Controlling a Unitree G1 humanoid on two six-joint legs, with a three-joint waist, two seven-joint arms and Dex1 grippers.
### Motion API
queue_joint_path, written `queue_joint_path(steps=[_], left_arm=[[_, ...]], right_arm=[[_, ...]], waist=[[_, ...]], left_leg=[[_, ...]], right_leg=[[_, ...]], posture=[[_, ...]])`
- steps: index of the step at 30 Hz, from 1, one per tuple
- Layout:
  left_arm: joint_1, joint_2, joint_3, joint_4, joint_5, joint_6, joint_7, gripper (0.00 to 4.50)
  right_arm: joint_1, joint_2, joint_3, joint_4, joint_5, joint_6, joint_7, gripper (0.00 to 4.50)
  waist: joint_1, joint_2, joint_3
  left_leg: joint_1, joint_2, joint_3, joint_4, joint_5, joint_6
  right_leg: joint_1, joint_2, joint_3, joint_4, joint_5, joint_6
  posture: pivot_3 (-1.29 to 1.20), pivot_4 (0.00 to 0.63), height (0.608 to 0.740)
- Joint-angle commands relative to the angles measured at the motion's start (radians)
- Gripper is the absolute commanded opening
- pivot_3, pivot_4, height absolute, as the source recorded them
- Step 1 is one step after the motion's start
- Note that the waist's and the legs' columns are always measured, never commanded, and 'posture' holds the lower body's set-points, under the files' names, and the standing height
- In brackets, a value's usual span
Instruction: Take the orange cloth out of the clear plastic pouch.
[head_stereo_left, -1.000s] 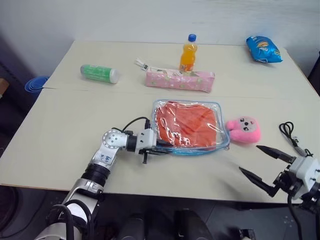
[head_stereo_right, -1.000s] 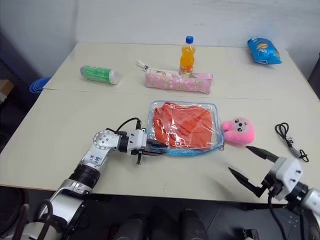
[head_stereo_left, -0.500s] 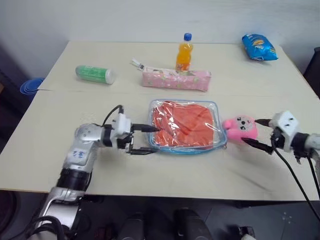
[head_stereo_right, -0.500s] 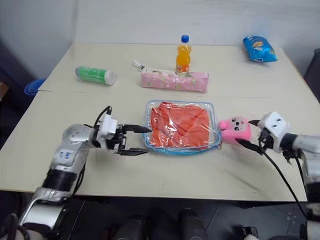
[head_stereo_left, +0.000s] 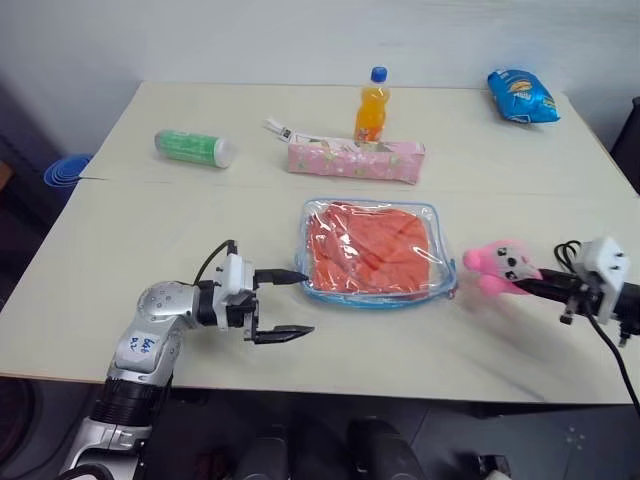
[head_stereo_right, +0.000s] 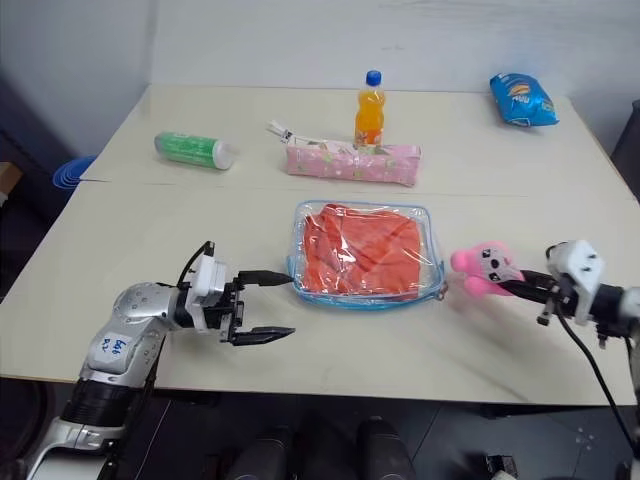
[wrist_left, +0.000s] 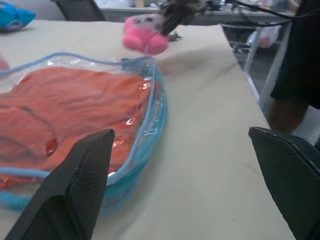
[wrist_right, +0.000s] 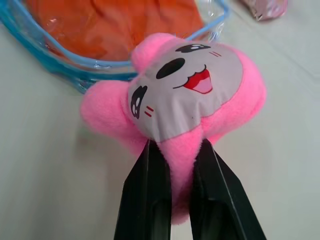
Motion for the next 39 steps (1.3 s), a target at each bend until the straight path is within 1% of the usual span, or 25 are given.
queue_joint_path(steps=[1,4,7,10,12,14,15,17,20,22,26,27,28,30,34,37,39], left_arm=[[0.024,0.0,0.028,-0.006,-0.012,-0.016,0.018,4.5],[0.029,-0.003,0.018,0.014,0.0,-0.032,0.011,4.5],[0.008,-0.016,0.01,0.052,0.008,-0.051,0.011,4.5],[-0.015,-0.025,-0.002,0.083,0.016,-0.083,-0.011,4.5],[-0.026,-0.03,-0.008,0.097,0.018,-0.098,-0.022,4.5],[-0.039,-0.036,-0.012,0.11,0.017,-0.108,-0.031,4.5],[-0.045,-0.038,-0.014,0.116,0.016,-0.113,-0.037,4.5],[-0.054,-0.043,-0.015,0.121,0.01,-0.119,-0.047,4.5],[-0.052,-0.043,-0.01,0.102,-0.018,-0.117,-0.079,4.5],[-0.038,-0.033,-0.011,0.066,-0.048,-0.106,-0.122,4.5],[-0.015,0.007,-0.024,-0.023,-0.093,-0.088,-0.216,4.5],[-0.016,0.03,-0.03,-0.042,-0.113,-0.051,-0.244,4.5],[-0.018,0.045,-0.033,-0.053,-0.128,-0.023,-0.261,4.5],[-0.028,0.062,-0.029,-0.064,-0.15,0.019,-0.271,4.5],[-0.034,0.087,-0.017,-0.051,-0.14,0.035,-0.277,4.5],[-0.009,0.097,-0.008,-0.066,-0.147,0.052,-0.271,4.5],[0.005,0.089,-0.005,-0.074,-0.134,0.03,-0.257,4.5]], right_arm=[[0.076,0.034,-0.095,-0.232,0.093,0.028,-0.053,0.25],[0.166,0.087,-0.097,-0.388,0.117,0.052,-0.101,0.25],[0.226,0.155,-0.049,-0.477,0.103,0.052,-0.146,0.25],[0.243,0.21,0.019,-0.512,0.045,-0.002,-0.173,0.25],[0.248,0.227,0.057,-0.51,0.007,-0.038,-0.175,0.25],[0.254,0.224,0.105,-0.489,-0.029,-0.079,-0.146,0.25],[0.256,0.217,0.132,-0.476,-0.036,-0.093,-0.119,0.51],[0.234,0.215,0.174,-0.439,-0.091,-0.139,-0.121,1.05],[0.203,0.211,0.227,-0.417,-0.118,-0.182,-0.101,2.07],[0.207,0.206,0.246,-0.434,-0.098,-0.189,-0.075,2.75],[0.263,0.16,0.231,-0.458,-0.04,-0.202,0.006,4.07],[0.285,0.14,0.206,-0.447,-0.024,-0.214,0.028,4.41],[0.299,0.127,0.189,-0.438,-0.012,-0.224,0.042,4.49],[0.323,0.101,0.139,-0.418,0.017,-0.226,0.057,4.49],[0.324,0.018,0.012,-0.3,0.084,-0.196,0.121,4.49],[0.198,-0.031,0.014,-0.103,0.035,-0.273,0.154,4.49],[0.073,-0.024,0.073,0.024,-0.053,-0.393,0.143,4.49]], waist=[[-0.002,0.0,0.0],[0.002,0.0,0.0],[0.006,0.0,0.0],[0.005,0.0,0.0],[0.004,0.0,0.0],[0.003,0.0,0.0],[0.003,0.0,0.0],[0.002,0.0,0.0],[0.001,0.0,0.0],[0.001,0.0,0.0],[0.002,0.0,0.0],[0.004,0.0,0.0],[0.006,0.0,0.0],[0.005,0.0,0.0],[0.003,0.0,0.0],[-0.005,0.0,0.0],[-0.013,0.0,0.0]], left_leg=[[0.0,0.0,0.0,0.0,0.0,0.0],[0.001,0.0,-0.001,0.0,0.0,0.0],[0.0,0.0,0.0,0.0,0.0,0.0],[0.0,-0.001,0.0,0.0,0.0,0.0],[0.0,-0.001,0.0,0.0,0.0,0.0],[0.001,-0.001,-0.001,0.0,0.0,0.0],[0.001,-0.001,0.0,0.0,0.0,0.0],[0.0,0.0,0.0,0.0,0.0,0.0],[0.001,0.0,0.0,0.0,0.0,0.0],[0.001,0.0,0.0,0.0,0.0,-0.001],[0.0,0.0,-0.001,0.0,0.0,-0.001],[0.0,0.0,-0.001,0.0,0.0,0.0],[0.0,0.0,-0.001,0.0,0.0,0.0],[0.001,0.0,-0.001,0.0,0.0,0.0],[0.002,0.0,-0.001,0.0,-0.002,0.003],[0.002,0.0,0.0,0.0,-0.002,0.004],[0.003,0.0,0.0,-0.001,-0.003,0.004]], right_leg=[[0.0,0.0,0.0,0.0,0.0,0.0],[0.001,0.0,0.0,0.0,0.0,0.0],[0.001,0.0,0.0,-0.001,0.0,0.0],[0.001,-0.001,0.0,-0.001,0.0,0.0],[0.001,0.0,0.0,-0.001,0.0,0.0],[0.001,0.0,-0.001,-0.001,0.0,0.0],[0.001,0.0,-0.001,-0.001,0.0,0.0],[0.001,0.0,-0.001,-0.001,0.0,0.0],[0.001,0.0,0.0,-0.001,0.0,0.0],[0.001,0.0,0.0,0.0,0.0,0.0],[0.001,0.0,0.0,-0.001,0.0,0.0],[0.001,0.0,-0.001,-0.002,0.0,0.0],[0.002,0.0,-0.001,-0.002,0.0,0.0],[0.003,-0.001,-0.001,-0.003,0.0,0.0],[0.003,-0.001,0.0,-0.002,0.0,0.0],[0.003,0.0,0.0,-0.003,0.0,0.0],[0.004,0.0,0.0,-0.002,0.0,0.0]], posture=[[0.0,0.15,0.74],[0.0,0.15,0.74],[0.0,0.15,0.74],[0.0,0.15,0.74],[0.0,0.15,0.74],[0.0,0.15,0.74],[0.0,0.15,0.74],[0.0,0.15,0.74],[0.0,0.15,0.74],[0.0,0.15,0.74],[0.0,0.15,0.74],[0.0,0.15,0.74],[0.0,0.15,0.74],[0.0,0.15,0.74],[0.0,0.15,0.74],[0.0,0.15,0.74],[0.0,0.15,0.74]])
